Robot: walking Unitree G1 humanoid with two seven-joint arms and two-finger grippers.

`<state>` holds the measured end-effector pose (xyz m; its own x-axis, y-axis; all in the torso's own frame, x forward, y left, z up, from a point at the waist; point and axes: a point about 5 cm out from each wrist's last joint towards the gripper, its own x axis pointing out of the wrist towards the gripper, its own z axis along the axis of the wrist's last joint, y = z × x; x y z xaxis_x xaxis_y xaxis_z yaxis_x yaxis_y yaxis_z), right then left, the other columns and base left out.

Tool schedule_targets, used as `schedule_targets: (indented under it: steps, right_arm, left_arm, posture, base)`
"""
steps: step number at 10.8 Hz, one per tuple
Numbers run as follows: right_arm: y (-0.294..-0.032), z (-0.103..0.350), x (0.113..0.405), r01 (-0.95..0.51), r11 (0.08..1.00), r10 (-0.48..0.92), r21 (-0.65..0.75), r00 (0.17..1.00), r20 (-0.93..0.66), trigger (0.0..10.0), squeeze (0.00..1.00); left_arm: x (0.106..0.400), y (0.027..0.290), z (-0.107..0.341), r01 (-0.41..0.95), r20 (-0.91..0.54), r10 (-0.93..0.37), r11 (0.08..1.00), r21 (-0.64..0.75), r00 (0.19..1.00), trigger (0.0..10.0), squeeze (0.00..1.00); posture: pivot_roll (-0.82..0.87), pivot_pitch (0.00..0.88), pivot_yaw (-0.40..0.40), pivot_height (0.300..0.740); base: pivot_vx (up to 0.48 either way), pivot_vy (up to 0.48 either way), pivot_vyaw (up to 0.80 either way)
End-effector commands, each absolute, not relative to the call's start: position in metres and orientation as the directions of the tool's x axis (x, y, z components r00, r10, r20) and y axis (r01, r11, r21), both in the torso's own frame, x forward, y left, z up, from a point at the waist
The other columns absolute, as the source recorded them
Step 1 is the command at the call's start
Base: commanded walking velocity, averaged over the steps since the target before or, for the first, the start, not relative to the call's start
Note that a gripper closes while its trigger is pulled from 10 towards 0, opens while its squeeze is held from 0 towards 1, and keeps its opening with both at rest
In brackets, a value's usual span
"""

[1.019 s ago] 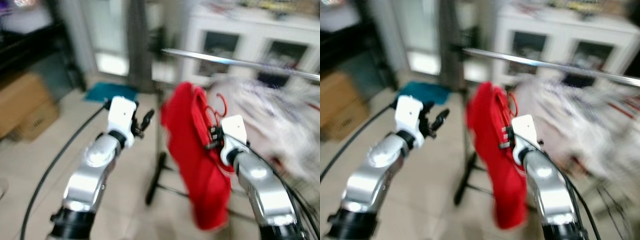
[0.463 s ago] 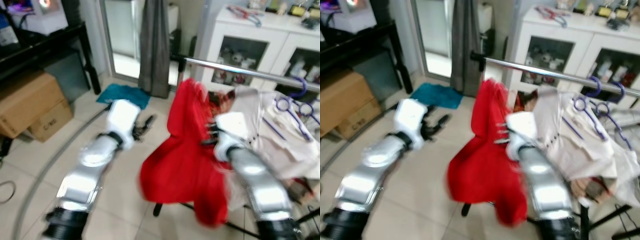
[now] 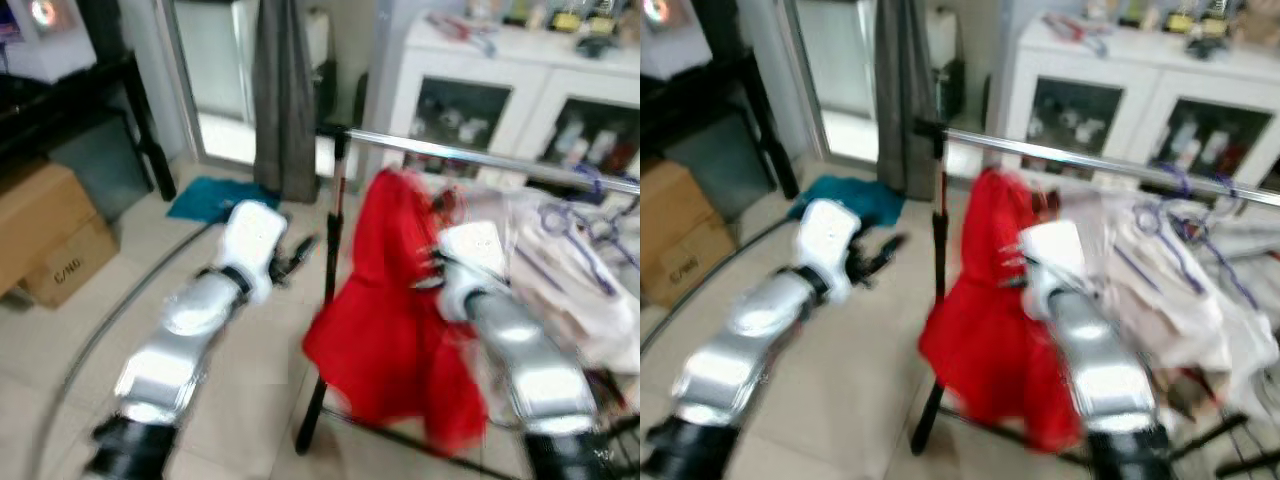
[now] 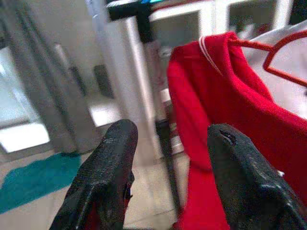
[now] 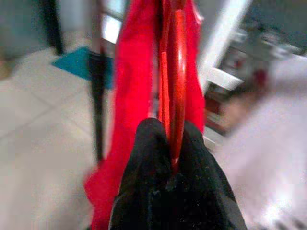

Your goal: Hang hanger

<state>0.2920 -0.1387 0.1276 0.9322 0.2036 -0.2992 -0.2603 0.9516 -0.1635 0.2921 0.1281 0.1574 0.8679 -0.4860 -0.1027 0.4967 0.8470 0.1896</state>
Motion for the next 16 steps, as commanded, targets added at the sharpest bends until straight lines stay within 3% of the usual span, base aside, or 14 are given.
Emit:
schedule_targets:
  steps: [1, 5, 12, 16]
  right_arm:
    - [-0.147, 0.142, 0.295, -0.233, 0.954, 0.183, -0.19, 0.951, -0.249, 10.0, 0.0]
    - [-0.131, 0.16, 0.306, -0.268, 0.948, 0.232, -0.17, 0.95, -0.208, 10.0, 0.0]
    - [-0.126, 0.182, 0.394, -0.125, 0.99, 0.099, -0.064, 0.944, -0.313, 10.0, 0.0]
    - [-0.123, 0.186, 0.412, -0.098, 0.995, 0.079, -0.032, 0.928, -0.364, 10.0, 0.0]
  left_arm:
    - [0.291, 0.119, 0.16, 0.527, -0.097, -0.518, 0.829, 0.187, 0.85, 10.0, 0.0]
    - [0.29, 0.116, 0.164, 0.556, -0.086, -0.549, 0.82, 0.139, 0.831, 10.0, 0.0]
    - [0.311, 0.094, 0.183, 0.65, -0.152, -0.634, 0.753, 0.103, 0.758, 10.0, 0.0]
    - [0.31, 0.089, 0.189, 0.683, -0.156, -0.665, 0.711, 0.164, 0.73, 10.0, 0.0]
  posture:
    - [0.01, 0.0, -0.014, 0.74]
    - [0.0, 0.0, -0.012, 0.74]
    - [-0.03, 0.0, -0.024, 0.74]
    - [-0.03, 0.042, -0.043, 0.74]
  base:
    - [0.322, 0.0, 0.0]
    - [0.158, 0.0, 0.0]
    - [0.0, 0.0, 0.0]
    - [0.0, 0.0, 0.0]
